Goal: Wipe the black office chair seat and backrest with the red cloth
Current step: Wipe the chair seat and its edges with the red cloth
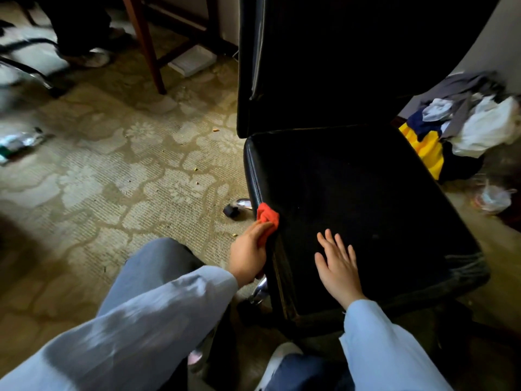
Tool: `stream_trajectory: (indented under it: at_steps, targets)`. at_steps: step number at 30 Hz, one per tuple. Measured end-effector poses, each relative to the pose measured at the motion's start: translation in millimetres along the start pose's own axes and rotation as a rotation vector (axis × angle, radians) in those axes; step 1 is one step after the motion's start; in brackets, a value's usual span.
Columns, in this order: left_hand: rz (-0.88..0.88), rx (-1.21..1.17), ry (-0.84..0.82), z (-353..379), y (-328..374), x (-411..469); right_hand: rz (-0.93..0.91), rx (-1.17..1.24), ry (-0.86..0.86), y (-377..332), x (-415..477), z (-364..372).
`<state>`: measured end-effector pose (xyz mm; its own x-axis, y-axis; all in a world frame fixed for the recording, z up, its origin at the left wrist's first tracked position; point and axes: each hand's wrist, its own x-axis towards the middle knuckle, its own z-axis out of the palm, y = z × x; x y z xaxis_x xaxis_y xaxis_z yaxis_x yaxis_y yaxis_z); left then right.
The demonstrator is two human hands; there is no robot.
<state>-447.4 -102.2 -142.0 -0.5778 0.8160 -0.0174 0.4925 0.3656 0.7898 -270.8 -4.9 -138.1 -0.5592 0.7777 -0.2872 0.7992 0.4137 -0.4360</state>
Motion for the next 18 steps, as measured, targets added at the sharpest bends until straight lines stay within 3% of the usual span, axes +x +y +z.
stream_trajectory:
  at_steps: [4, 9, 12, 18]
  targets:
    - [-0.039, -0.176, -0.148, 7, -4, -37, 0.004, -0.003, 0.019, -1, -3, 0]
    - [-0.377, -0.369, 0.134, -7, -20, -3, 0.039, -0.004, -0.03, -5, -2, -1]
    - [-0.481, -0.487, 0.152, -27, -29, 26, 0.039, -0.004, -0.039, -6, -2, -2]
    - [-0.441, -0.558, -0.049, -5, -3, 26, 0.042, -0.018, -0.047, -6, -3, -1]
